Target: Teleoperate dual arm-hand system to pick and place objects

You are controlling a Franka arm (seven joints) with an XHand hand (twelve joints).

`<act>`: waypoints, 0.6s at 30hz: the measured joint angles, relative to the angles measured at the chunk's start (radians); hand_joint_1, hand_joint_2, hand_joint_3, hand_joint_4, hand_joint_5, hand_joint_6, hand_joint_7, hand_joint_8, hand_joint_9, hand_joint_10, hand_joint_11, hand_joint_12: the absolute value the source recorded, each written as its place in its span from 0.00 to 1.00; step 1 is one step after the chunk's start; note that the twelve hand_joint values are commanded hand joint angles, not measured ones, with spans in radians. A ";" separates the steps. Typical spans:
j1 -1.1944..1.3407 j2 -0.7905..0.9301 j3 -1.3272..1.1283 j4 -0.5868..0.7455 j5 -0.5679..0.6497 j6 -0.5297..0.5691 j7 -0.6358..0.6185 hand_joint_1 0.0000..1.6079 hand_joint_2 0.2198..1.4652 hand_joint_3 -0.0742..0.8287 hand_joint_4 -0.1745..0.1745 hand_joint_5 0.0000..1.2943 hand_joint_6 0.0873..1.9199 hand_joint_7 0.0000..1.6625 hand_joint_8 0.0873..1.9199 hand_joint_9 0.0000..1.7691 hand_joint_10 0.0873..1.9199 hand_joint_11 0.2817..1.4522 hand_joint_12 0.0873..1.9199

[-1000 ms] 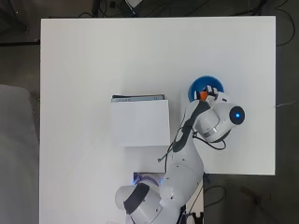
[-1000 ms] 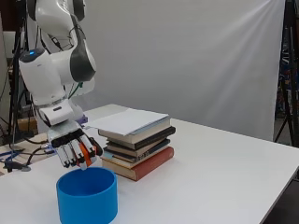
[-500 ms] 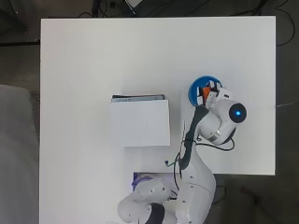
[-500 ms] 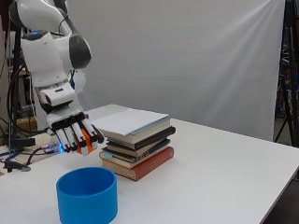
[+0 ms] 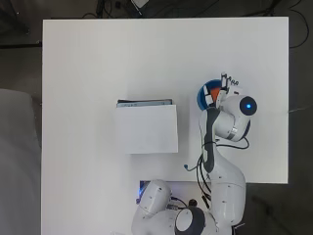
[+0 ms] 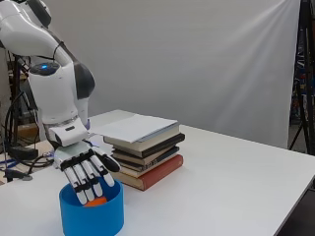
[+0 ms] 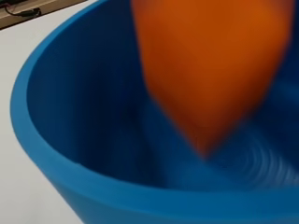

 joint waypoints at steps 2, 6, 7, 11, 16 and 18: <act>-0.030 0.000 0.029 -0.025 -0.038 0.006 0.058 0.02 0.59 0.07 0.58 0.03 0.00 0.07 0.00 0.11 0.00 0.13 0.00; -0.111 -0.002 0.110 -0.050 -0.043 -0.018 0.133 0.00 0.55 0.05 0.62 0.01 0.00 0.06 0.00 0.11 0.00 0.11 0.00; -0.118 -0.003 0.120 -0.050 -0.039 -0.028 0.133 0.00 0.55 0.05 0.63 0.02 0.00 0.07 0.00 0.12 0.00 0.11 0.00; -0.102 -0.007 0.121 -0.036 -0.033 -0.055 0.125 0.00 0.57 0.08 0.67 0.11 0.00 0.12 0.00 0.19 0.00 0.15 0.00; -0.170 -0.026 0.248 0.006 -0.030 -0.128 0.137 0.00 0.58 0.09 0.66 0.11 0.00 0.14 0.00 0.21 0.00 0.17 0.00; -0.212 -0.031 0.342 0.038 -0.025 -0.174 0.147 0.00 0.57 0.08 0.70 0.09 0.00 0.14 0.00 0.20 0.00 0.17 0.00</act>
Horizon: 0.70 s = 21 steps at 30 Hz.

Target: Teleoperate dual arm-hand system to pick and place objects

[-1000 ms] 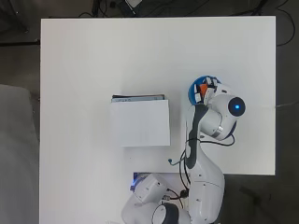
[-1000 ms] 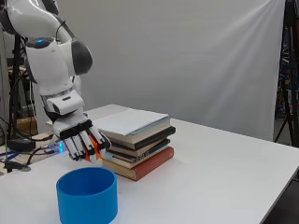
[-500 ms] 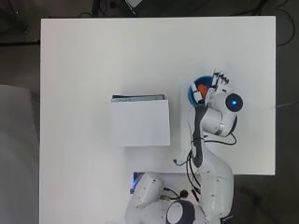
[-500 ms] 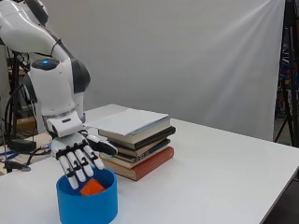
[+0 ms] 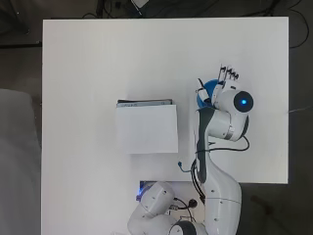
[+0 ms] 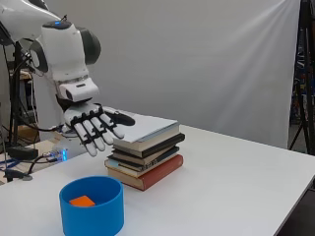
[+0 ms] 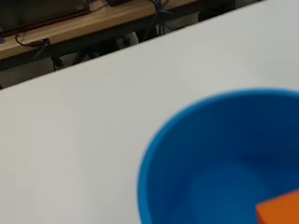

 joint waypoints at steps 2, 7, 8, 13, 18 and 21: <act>-0.020 0.013 0.083 0.044 0.012 -0.063 0.005 0.00 0.57 0.08 0.73 0.08 0.00 0.13 0.00 0.21 0.00 0.18 0.00; -0.081 0.041 0.277 0.124 0.000 -0.233 0.045 0.00 0.56 0.08 0.78 0.14 0.00 0.15 0.00 0.25 0.00 0.20 0.00; -0.109 0.030 0.331 0.128 -0.007 -0.258 0.057 0.00 0.57 0.08 0.79 0.16 0.00 0.17 0.00 0.26 0.00 0.20 0.00; -0.276 -0.064 0.645 0.097 -0.004 -0.350 0.105 0.00 0.59 0.09 0.74 0.18 0.00 0.17 0.00 0.26 0.00 0.20 0.00; -0.448 -0.162 0.923 -0.018 0.028 -0.424 0.127 0.00 0.59 0.09 0.73 0.16 0.00 0.15 0.00 0.25 0.00 0.20 0.00; -0.533 -0.209 1.025 -0.093 0.066 -0.452 0.130 0.00 0.58 0.08 0.75 0.15 0.00 0.15 0.00 0.25 0.00 0.20 0.00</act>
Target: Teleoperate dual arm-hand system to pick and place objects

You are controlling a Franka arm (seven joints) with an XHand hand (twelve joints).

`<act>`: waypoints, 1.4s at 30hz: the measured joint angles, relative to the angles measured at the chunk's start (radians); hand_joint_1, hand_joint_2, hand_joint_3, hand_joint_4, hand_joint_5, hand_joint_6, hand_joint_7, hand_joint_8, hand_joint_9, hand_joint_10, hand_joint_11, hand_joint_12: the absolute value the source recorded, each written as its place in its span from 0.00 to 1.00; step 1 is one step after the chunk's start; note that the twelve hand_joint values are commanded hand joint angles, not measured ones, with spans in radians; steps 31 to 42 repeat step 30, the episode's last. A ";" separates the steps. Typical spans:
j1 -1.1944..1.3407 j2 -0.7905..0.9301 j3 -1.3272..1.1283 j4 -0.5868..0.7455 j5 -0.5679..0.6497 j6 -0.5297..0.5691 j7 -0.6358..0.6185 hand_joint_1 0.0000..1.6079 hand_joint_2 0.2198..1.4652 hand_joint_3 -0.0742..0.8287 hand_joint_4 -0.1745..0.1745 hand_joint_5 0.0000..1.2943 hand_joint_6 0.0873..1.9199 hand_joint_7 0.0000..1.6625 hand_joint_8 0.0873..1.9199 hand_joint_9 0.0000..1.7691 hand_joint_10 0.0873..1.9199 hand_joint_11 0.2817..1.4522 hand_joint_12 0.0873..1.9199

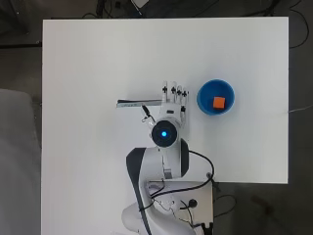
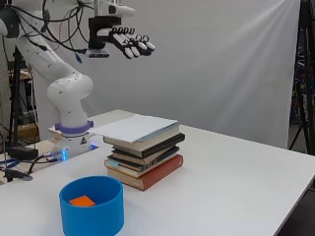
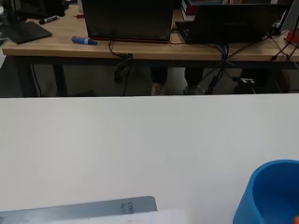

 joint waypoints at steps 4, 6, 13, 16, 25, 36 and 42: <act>-0.075 -0.057 0.114 -0.096 0.068 -0.021 -0.006 0.00 0.58 0.08 0.79 0.15 0.00 0.15 0.00 0.25 0.00 0.19 0.00; -0.108 -0.087 0.167 -0.147 0.103 -0.033 -0.015 0.00 0.58 0.08 0.80 0.16 0.00 0.16 0.00 0.25 0.00 0.18 0.00; -0.157 -0.129 0.199 -0.221 0.164 -0.047 -0.081 0.00 0.60 0.09 0.81 0.18 0.00 0.17 0.00 0.24 0.00 0.17 0.00; -0.160 -0.125 0.198 -0.217 0.166 -0.047 -0.080 0.00 0.61 0.10 0.82 0.19 0.00 0.17 0.00 0.24 0.00 0.16 0.00; -0.174 -0.112 0.179 -0.218 0.149 -0.035 -0.111 0.00 0.62 0.09 0.82 0.21 0.00 0.20 0.00 0.26 0.00 0.16 0.00; -0.190 -0.071 0.166 -0.210 0.153 -0.026 -0.141 0.00 0.61 0.08 0.82 0.21 0.00 0.20 0.00 0.26 0.00 0.16 0.00; -0.190 -0.071 0.166 -0.210 0.153 -0.026 -0.141 0.00 0.61 0.08 0.82 0.21 0.00 0.20 0.00 0.26 0.00 0.16 0.00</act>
